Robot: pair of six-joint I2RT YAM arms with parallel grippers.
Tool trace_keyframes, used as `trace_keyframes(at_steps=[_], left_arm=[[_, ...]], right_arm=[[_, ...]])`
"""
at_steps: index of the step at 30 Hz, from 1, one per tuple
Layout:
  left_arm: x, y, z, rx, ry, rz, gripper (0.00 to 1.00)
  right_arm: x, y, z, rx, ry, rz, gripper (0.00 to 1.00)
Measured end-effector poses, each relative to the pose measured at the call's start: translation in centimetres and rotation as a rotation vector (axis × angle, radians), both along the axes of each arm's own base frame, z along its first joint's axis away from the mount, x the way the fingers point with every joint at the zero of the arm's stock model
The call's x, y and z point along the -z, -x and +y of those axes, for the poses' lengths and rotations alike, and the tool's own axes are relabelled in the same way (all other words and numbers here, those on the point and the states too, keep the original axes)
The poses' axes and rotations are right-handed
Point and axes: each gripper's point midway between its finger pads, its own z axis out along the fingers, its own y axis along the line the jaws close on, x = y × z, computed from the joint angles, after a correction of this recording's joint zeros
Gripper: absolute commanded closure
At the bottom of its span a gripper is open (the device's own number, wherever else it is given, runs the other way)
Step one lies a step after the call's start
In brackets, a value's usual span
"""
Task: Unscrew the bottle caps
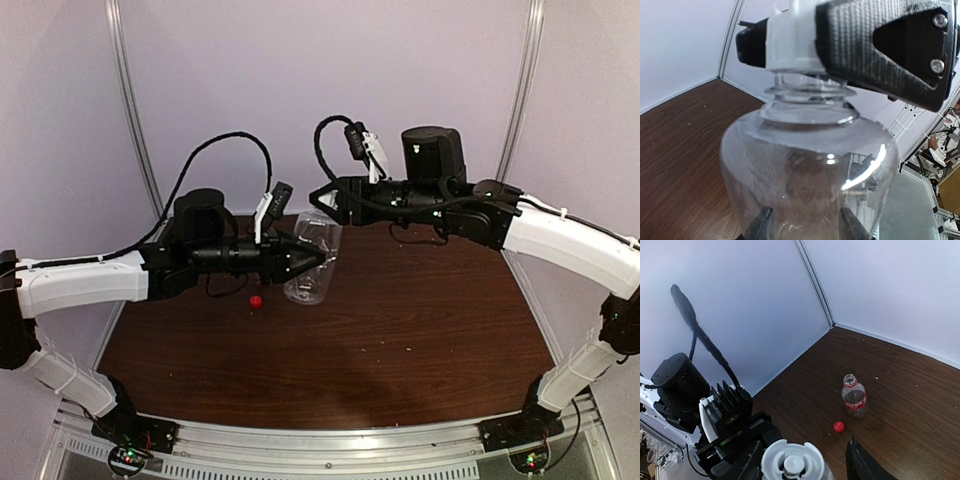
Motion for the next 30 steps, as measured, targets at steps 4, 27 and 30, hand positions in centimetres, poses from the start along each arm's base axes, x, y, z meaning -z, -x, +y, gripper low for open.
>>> trace_keyframes(at_steps=[4,27,30], left_arm=[[0.1,-0.1,0.0,-0.006,-0.005,-0.001,0.78],[0.4,1.4,0.0,0.078,0.009,-0.043,0.78],[-0.4,2.6,-0.1,0.151,0.053,-0.046,0.77]], right_arm=[[-0.1,0.0,0.0,0.0,-0.005,0.002,0.62],[-0.2,2.2,0.1,-0.278,-0.128,-0.036,0.94],[-1.1,3.6,0.2,-0.398,-0.155,-0.075,0.9]])
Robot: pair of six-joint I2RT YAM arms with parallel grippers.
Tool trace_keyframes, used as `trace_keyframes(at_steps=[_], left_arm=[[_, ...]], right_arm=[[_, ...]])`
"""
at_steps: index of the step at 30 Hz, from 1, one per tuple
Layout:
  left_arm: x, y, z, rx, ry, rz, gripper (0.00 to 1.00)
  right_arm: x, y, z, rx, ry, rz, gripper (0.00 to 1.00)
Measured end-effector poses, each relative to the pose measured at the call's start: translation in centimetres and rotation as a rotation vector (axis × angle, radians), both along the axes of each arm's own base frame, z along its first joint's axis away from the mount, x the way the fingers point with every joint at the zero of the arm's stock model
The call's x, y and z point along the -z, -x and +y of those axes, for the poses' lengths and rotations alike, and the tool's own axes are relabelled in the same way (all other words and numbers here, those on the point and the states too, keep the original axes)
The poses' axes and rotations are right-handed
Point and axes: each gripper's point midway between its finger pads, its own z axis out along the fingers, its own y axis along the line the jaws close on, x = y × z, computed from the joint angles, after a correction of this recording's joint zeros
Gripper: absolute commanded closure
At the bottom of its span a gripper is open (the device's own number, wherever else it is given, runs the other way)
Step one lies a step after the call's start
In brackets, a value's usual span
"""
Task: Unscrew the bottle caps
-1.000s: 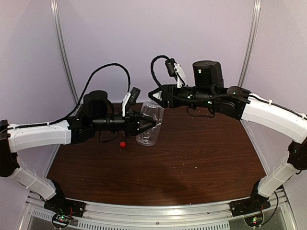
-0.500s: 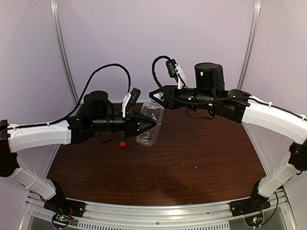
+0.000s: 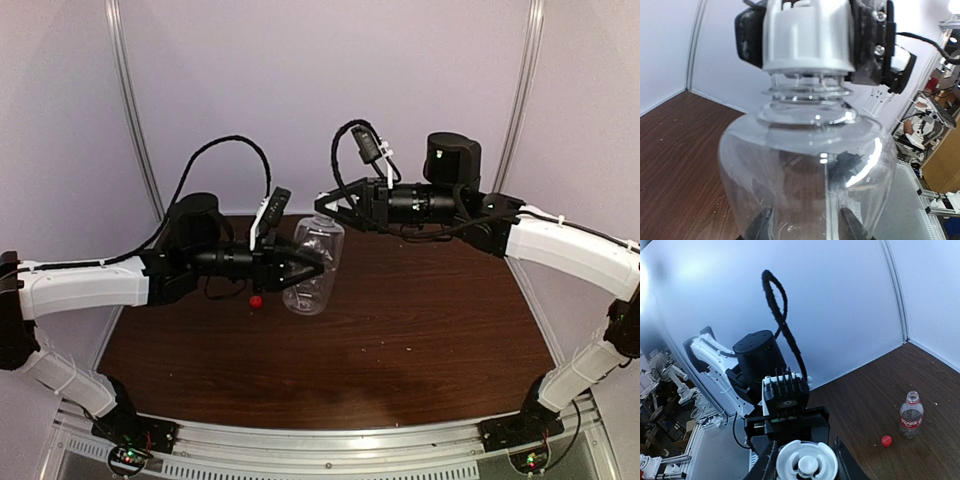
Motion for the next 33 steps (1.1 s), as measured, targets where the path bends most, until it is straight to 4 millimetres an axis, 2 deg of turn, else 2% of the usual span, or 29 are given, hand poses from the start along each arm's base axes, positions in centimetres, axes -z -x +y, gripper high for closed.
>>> trace_keyframes(at_steps=[5,8,11,13,19,24,28,33], left_arm=[[-1.5,2.4,0.1,0.138,0.066,-0.008,0.77],[-1.6,3.2,0.2,0.184,0.077,-0.006,0.77],[-1.6,3.5,0.4,0.201,0.079,-0.003,0.77],[-1.6,3.5,0.4,0.203,0.079,-0.001,0.77],[-1.3,3.3,0.4,0.186,0.074,0.002,0.78],[-0.8,2.3,0.3,0.123,0.057,-0.013,0.78],[-0.1,1.4,0.3,0.061,0.021,-0.024,0.78],[0.7,-0.3,0.3,-0.033,-0.029,-0.026,0.78]], right_arm=[[-1.5,3.0,0.3,-0.214,-0.065,-0.087,0.87],[-1.7,3.9,0.4,-0.285,-0.084,-0.111,0.86],[-1.6,4.1,0.4,-0.31,-0.09,-0.119,0.79],[-1.6,4.1,0.4,-0.308,-0.089,-0.121,0.67],[-0.9,2.9,0.5,-0.228,-0.05,-0.086,0.36],[-0.2,1.2,0.4,-0.117,-0.014,-0.049,0.21],[0.4,-0.1,0.3,-0.029,0.012,-0.012,0.14],[0.9,-2.0,-0.1,0.116,0.045,0.028,0.14]])
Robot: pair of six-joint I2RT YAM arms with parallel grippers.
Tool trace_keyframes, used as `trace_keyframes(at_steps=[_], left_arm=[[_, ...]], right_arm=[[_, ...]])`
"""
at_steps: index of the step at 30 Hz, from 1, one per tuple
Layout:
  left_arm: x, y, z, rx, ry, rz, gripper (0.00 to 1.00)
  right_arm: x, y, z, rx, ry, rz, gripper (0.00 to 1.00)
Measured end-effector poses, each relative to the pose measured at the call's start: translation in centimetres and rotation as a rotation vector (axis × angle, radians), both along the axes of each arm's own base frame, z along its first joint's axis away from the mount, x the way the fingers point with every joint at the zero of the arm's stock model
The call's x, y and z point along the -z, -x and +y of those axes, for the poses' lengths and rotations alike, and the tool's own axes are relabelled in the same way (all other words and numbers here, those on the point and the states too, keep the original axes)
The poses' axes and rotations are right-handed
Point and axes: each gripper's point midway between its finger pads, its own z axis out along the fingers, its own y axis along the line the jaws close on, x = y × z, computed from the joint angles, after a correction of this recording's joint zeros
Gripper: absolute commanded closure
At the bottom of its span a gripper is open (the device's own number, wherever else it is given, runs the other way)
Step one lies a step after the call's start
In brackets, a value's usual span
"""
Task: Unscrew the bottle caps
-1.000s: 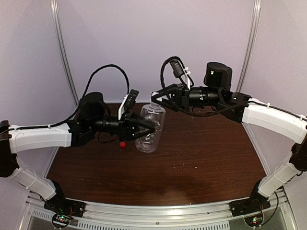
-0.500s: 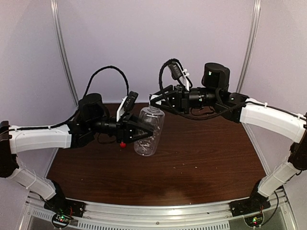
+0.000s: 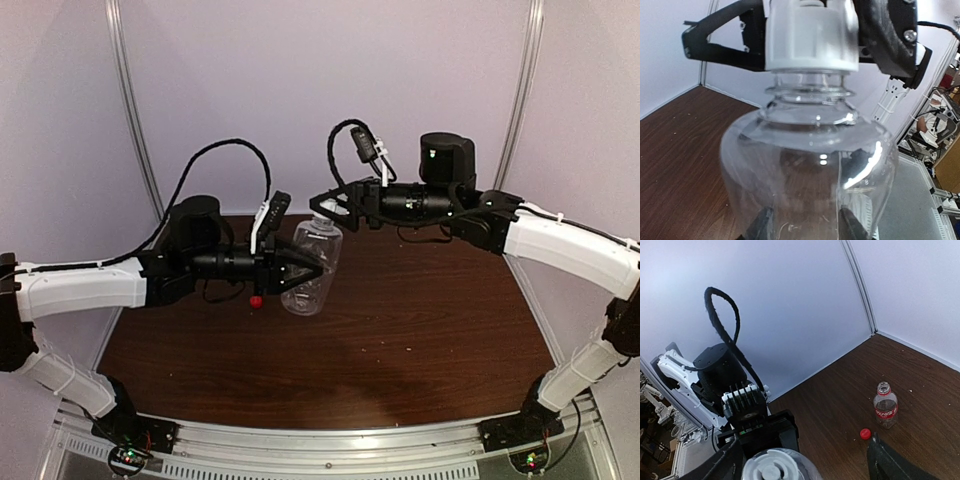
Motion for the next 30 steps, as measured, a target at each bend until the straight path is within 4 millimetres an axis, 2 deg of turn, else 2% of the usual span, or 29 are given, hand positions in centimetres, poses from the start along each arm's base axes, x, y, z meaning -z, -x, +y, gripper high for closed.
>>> trace_keyframes(at_steps=[10,15,24,30], left_arm=[[1.0,-2.4,0.5,-0.141,-0.053,0.006,0.78],[1.1,-2.8,0.6,-0.168,-0.063,0.007,0.78],[1.3,-3.0,0.7,-0.183,-0.069,0.009,0.78],[1.5,-3.1,0.7,-0.189,-0.078,0.015,0.78]], right_arm=[[-1.6,-0.8,-0.3,0.226,0.021,0.031,0.15],[-1.5,-1.1,-0.4,0.281,0.043,0.039,0.19],[1.4,-2.1,0.0,0.326,0.126,0.074,0.4],[1.8,-2.1,0.3,0.319,0.13,0.083,0.61]])
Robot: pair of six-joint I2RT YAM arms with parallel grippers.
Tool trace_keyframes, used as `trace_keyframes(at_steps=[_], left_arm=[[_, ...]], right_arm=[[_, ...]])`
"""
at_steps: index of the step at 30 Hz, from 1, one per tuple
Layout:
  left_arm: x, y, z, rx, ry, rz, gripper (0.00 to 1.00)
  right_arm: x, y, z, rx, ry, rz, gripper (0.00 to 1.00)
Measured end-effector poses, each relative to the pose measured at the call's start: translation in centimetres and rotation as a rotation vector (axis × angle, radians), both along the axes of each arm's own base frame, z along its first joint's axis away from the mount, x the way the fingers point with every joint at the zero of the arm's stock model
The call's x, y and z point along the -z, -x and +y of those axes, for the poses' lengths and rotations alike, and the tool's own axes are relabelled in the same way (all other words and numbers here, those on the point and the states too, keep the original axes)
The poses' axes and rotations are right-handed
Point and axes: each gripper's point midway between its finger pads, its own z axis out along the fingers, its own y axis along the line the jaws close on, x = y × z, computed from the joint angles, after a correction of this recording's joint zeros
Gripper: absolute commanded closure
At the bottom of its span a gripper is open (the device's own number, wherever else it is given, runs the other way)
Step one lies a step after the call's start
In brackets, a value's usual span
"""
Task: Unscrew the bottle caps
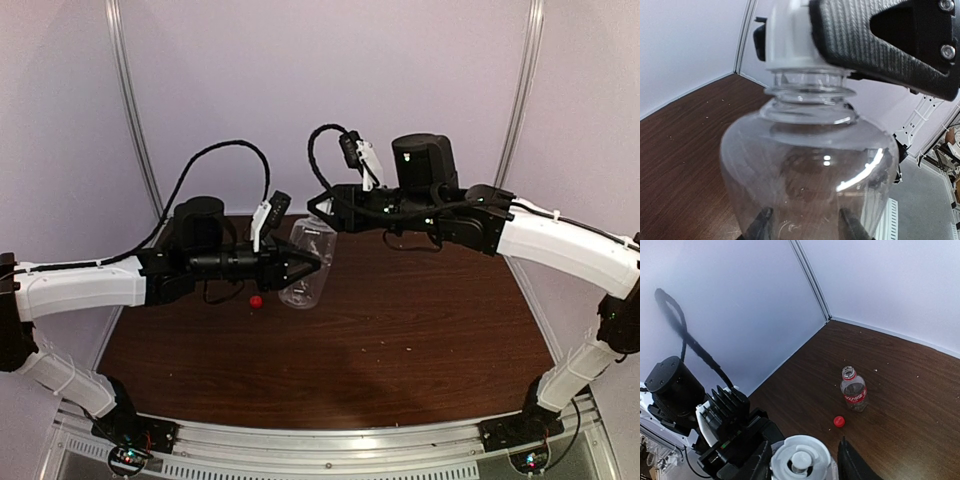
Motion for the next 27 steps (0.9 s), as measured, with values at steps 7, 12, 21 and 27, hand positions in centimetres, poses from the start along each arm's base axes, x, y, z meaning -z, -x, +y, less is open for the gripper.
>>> trace_keyframes(at_steps=[7,12,21,27], left_arm=[[0.0,-0.2,0.0,-0.013,-0.003,-0.009,0.78],[0.0,0.1,-0.1,0.006,0.0,-0.011,0.78],[-1.8,2.9,-0.6,0.189,0.092,-0.003,0.75],[-4.1,6.9,-0.4,0.411,0.212,0.019,0.76]], right_arm=[[-0.3,0.4,0.4,-0.028,-0.02,-0.01,0.83],[-0.3,0.7,0.1,-0.069,-0.052,-0.032,0.92],[-2.1,3.7,0.3,-0.385,-0.145,-0.111,0.84],[-4.6,8.0,0.2,-0.687,-0.244,-0.21,0.79]])
